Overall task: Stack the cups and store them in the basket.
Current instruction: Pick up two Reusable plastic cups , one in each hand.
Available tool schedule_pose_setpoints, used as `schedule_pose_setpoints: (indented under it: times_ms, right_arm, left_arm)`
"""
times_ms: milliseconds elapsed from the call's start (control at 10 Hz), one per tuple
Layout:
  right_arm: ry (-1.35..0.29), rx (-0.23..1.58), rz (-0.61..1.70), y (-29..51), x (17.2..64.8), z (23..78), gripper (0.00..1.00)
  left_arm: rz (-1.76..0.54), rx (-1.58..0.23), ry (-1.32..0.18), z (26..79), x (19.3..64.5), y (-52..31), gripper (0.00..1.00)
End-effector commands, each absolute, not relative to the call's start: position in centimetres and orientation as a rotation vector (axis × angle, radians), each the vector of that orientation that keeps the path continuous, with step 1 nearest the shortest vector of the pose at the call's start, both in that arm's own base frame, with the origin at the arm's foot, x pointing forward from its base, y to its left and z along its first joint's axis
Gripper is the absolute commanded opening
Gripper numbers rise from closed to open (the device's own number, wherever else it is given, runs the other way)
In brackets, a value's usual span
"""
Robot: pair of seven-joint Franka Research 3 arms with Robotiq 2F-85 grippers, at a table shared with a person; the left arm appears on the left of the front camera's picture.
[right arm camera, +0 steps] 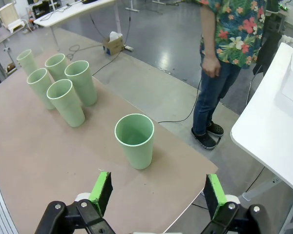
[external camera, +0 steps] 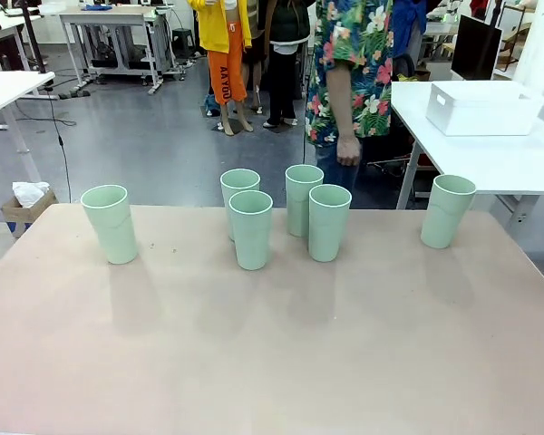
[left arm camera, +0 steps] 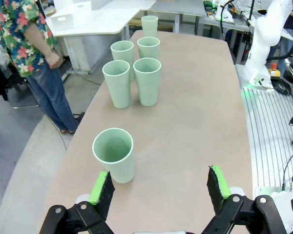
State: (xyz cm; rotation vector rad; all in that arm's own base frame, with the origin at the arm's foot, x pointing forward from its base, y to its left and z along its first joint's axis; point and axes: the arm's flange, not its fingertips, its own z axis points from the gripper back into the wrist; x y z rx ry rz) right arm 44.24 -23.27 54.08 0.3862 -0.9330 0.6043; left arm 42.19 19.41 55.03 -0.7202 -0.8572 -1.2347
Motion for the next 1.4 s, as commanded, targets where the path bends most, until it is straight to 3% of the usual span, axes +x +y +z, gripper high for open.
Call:
schedule_pose_setpoints:
  times_ms: [0, 1300]
  right_arm:
    - [-0.957, 0.393, 0.615, -23.25, 44.37, 53.94, 1.0]
    - [-0.957, 0.393, 0.615, -23.25, 44.37, 53.94, 1.0]
  left_arm:
    - [-1.236, -0.723, -0.864, 55.17, 42.05, 19.39, 1.0]
    - [-1.236, -0.723, -0.864, 55.17, 42.05, 19.39, 1.0]
